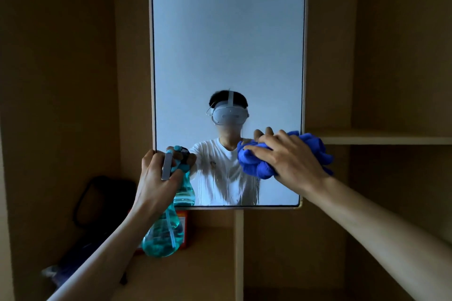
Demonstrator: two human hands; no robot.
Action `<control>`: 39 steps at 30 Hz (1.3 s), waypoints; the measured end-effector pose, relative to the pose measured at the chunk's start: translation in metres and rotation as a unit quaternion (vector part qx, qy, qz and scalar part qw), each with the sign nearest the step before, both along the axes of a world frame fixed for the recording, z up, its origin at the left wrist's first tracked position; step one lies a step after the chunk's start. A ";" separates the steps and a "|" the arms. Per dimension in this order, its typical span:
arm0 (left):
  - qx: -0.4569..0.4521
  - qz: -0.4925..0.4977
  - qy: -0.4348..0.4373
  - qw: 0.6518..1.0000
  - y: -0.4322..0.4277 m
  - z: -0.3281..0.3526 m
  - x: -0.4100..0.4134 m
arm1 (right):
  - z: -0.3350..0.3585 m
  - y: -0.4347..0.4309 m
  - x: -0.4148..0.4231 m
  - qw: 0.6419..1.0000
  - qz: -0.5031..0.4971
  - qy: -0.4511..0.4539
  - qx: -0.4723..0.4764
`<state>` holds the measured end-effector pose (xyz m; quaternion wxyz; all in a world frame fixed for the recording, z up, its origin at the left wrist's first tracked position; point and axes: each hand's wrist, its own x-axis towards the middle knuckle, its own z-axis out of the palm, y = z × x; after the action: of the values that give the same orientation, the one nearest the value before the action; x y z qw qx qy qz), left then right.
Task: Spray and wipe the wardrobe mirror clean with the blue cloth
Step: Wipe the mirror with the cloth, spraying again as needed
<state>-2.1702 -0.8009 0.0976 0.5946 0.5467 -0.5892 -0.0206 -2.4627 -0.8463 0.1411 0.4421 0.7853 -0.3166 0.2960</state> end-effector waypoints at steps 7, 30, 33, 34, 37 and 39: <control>0.013 -0.002 0.006 1.000 0.003 0.004 -0.004 | 0.086 0.004 -0.003 0.996 -0.023 -0.070 -0.042; 0.005 -0.004 0.016 1.000 0.007 0.006 0.002 | -0.016 0.009 -0.021 0.986 -0.041 -0.164 0.004; 0.014 0.001 0.022 1.000 0.008 0.008 0.005 | -0.005 0.017 -0.014 0.945 -0.064 -0.317 0.054; 0.015 0.000 0.024 1.000 0.009 0.010 0.006 | 0.000 0.018 -0.014 0.925 -0.074 -0.366 0.062; 0.006 -0.005 0.021 1.000 0.009 0.015 0.010 | 0.007 0.017 -0.013 0.899 -0.095 -0.424 0.051; 0.000 -0.007 0.018 1.000 0.008 0.018 0.012 | 0.005 0.015 -0.012 0.892 -0.088 -0.441 0.043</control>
<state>-2.1581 -0.7927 0.1153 0.6047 0.5423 -0.5823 -0.0342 -2.4745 -0.8310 0.1465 0.2472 0.5610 -0.5596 0.5577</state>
